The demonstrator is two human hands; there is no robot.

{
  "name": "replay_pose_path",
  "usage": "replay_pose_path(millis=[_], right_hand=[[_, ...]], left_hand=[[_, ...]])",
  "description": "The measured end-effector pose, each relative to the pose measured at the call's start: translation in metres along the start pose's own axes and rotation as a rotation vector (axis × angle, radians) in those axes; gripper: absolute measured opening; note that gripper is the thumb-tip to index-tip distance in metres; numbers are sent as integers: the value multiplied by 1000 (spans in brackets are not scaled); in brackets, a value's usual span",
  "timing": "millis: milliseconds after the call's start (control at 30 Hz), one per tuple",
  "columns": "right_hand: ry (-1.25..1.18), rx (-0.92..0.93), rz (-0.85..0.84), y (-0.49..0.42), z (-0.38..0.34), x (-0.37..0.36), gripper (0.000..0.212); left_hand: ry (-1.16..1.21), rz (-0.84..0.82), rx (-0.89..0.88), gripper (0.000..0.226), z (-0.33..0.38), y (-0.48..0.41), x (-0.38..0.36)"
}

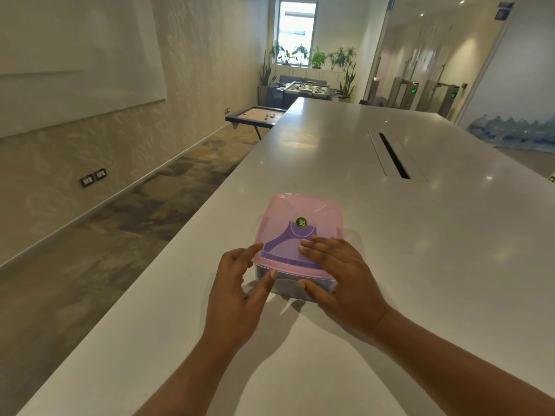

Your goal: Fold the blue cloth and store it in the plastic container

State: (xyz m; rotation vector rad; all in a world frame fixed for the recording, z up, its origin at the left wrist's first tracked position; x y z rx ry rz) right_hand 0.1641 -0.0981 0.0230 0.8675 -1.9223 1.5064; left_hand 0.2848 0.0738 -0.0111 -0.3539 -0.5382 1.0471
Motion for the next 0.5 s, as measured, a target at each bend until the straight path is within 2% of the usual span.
replay_pose_path(millis=[267,500], right_hand=[[106,-17,-132,4,-9,10,63],[128,-112,-166,46,-17,32,77]], left_hand=[[-105,-6,-6,54,7,3,0],[-440,95,-119,72,29,16,-3]])
Point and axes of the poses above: each hand's wrist, its own y-axis away from the middle knuckle, its own x-axis out of the back of the hand, z = x × y, the point moved 2 cm from there along -y, towards the middle knuckle, and after that the axes turned 8 degrees about y, right-handed, at the moved point
